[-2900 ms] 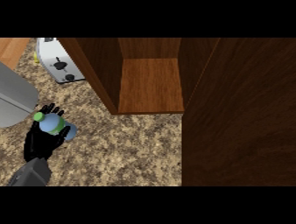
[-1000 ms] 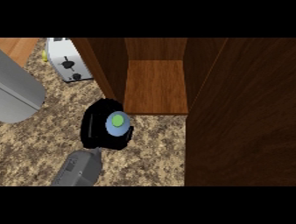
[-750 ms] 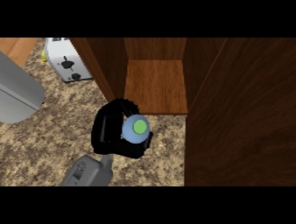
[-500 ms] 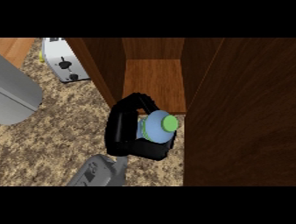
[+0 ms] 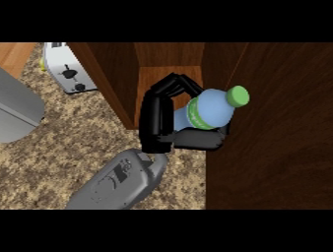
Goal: Pick up the bottled water, place it into the cabinet and close the cabinet
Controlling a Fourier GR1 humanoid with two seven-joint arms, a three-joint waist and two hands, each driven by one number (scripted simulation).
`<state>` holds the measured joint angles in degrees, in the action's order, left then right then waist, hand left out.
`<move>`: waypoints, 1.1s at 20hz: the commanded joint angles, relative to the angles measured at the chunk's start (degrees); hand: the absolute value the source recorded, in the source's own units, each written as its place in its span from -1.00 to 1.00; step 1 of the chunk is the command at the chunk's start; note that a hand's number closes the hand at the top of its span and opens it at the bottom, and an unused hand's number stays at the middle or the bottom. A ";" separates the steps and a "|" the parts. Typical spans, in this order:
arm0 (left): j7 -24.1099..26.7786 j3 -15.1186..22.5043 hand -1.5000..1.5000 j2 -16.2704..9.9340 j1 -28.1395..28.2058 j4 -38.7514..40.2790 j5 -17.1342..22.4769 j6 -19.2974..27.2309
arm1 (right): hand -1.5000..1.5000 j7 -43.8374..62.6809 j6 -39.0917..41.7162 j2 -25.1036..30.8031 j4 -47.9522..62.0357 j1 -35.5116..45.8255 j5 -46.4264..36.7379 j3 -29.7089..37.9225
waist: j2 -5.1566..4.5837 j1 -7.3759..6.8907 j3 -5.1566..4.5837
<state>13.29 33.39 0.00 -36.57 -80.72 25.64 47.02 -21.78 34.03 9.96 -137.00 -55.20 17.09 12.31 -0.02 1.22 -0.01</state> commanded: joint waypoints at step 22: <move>10.67 -10.17 1.00 0.00 -12.08 31.30 6.78 -5.41 | -1.00 4.70 2.46 1.96 -2.71 0.91 13.51 7.66 | -0.43 0.50 -0.06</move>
<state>20.76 25.08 -0.02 -48.59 -51.95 29.96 43.22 -20.25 36.68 10.58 -135.95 -54.10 20.40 17.82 -0.38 1.66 -0.05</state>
